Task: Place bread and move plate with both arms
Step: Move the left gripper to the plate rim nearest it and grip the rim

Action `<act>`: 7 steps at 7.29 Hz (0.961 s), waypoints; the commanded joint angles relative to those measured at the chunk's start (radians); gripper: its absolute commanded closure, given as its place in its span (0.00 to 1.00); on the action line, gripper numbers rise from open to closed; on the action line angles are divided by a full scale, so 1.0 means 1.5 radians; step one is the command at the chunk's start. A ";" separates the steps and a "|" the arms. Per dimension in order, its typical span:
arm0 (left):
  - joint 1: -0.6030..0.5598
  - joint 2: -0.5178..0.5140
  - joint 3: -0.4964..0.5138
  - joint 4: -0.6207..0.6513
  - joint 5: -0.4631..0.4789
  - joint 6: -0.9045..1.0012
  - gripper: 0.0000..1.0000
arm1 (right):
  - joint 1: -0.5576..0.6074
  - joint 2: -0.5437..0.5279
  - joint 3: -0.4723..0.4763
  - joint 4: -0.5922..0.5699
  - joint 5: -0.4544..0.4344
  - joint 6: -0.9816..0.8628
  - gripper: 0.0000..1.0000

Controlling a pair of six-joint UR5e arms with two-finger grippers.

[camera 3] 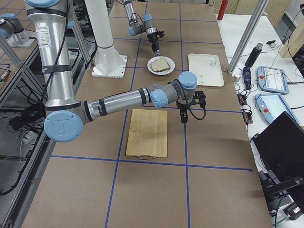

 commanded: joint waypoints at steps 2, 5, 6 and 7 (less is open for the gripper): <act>0.002 -0.010 0.010 0.001 -0.002 0.000 0.41 | 0.000 0.000 0.001 0.000 0.001 0.000 0.00; 0.002 -0.023 0.023 0.001 -0.002 0.000 0.42 | 0.001 -0.001 0.004 0.000 0.002 0.000 0.00; 0.003 -0.023 0.023 0.002 -0.002 0.000 0.42 | 0.001 -0.001 0.004 -0.001 0.002 0.000 0.01; 0.003 -0.023 0.023 0.002 -0.002 0.000 0.52 | 0.001 -0.001 0.005 0.000 0.003 0.000 0.01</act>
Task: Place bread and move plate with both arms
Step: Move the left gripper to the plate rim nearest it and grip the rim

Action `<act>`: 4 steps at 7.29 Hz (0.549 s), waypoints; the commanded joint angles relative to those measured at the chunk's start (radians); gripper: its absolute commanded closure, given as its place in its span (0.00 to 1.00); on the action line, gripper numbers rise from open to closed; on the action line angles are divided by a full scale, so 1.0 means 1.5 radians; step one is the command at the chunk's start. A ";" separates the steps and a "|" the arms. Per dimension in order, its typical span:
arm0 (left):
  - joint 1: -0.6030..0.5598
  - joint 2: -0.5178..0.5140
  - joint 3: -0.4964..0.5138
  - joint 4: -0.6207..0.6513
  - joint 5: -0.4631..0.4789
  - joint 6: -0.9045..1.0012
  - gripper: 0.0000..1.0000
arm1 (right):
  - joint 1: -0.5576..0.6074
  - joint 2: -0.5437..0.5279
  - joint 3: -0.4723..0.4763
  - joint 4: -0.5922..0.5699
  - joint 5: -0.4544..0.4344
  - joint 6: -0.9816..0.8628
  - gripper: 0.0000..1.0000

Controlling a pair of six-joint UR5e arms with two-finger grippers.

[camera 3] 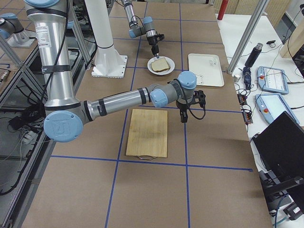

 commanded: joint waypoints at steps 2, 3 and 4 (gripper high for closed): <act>0.005 0.000 0.001 0.003 0.000 0.000 0.76 | 0.001 0.000 0.001 -0.001 0.001 0.000 0.01; 0.014 0.000 0.001 0.003 0.002 0.000 0.90 | 0.001 0.000 0.001 -0.001 0.001 0.000 0.01; 0.015 0.000 0.000 0.001 0.002 -0.001 1.00 | 0.001 0.000 0.001 -0.001 0.001 0.000 0.01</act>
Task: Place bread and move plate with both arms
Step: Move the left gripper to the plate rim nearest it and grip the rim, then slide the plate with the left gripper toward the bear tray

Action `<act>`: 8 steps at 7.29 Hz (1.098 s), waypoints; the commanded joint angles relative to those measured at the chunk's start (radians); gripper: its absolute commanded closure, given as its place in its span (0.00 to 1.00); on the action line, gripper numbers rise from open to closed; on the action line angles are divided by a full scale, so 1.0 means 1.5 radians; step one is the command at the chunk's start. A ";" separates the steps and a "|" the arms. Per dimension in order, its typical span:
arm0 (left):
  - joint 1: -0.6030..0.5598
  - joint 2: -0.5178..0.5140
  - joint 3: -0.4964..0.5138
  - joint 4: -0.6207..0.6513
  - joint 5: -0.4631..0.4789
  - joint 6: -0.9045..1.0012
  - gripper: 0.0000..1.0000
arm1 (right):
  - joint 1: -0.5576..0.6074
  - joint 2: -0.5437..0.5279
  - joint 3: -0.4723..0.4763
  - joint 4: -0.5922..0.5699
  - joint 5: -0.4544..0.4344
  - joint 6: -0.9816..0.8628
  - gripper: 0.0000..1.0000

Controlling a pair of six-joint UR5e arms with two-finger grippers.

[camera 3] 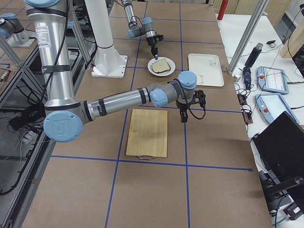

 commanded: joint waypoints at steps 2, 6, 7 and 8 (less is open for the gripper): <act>0.004 0.000 -0.003 -0.004 0.001 -0.001 1.00 | 0.002 0.000 0.000 0.001 0.009 0.000 0.01; -0.007 -0.001 -0.037 -0.004 0.000 -0.033 1.00 | 0.002 0.003 -0.001 0.001 0.010 0.000 0.01; -0.026 -0.004 -0.037 -0.003 0.000 -0.047 1.00 | 0.002 0.005 0.000 0.001 0.010 0.001 0.00; -0.049 -0.006 -0.037 -0.002 -0.001 -0.075 1.00 | 0.002 0.005 0.000 0.001 0.010 0.001 0.01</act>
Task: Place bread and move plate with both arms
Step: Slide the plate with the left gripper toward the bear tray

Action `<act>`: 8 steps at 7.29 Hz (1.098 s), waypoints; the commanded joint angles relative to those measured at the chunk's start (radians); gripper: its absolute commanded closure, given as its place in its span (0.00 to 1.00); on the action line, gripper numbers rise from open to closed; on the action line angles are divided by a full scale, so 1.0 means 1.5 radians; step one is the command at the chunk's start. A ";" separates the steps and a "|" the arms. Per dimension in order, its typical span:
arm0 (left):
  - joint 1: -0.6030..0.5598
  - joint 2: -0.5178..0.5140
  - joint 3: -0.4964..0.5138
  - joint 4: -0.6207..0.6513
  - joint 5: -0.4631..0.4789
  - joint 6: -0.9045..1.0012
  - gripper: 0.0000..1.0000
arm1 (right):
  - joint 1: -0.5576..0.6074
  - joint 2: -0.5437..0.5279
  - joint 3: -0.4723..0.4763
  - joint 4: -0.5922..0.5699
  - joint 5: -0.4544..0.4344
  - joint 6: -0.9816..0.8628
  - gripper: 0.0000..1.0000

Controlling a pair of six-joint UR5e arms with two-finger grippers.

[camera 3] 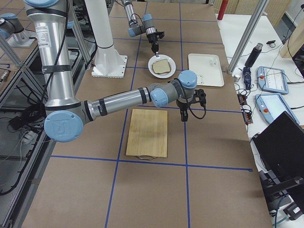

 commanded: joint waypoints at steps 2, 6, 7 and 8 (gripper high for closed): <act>-0.041 -0.014 -0.001 0.000 0.000 -0.079 1.00 | 0.011 -0.005 0.018 0.000 0.001 -0.001 0.01; -0.105 -0.090 0.085 0.001 0.031 -0.173 1.00 | 0.012 -0.028 0.049 0.000 0.000 0.000 0.01; -0.113 -0.144 0.157 0.001 0.063 -0.187 1.00 | 0.012 -0.051 0.076 0.000 0.000 0.000 0.01; -0.117 -0.166 0.194 0.000 0.091 -0.200 1.00 | 0.011 -0.054 0.076 0.000 -0.001 0.000 0.01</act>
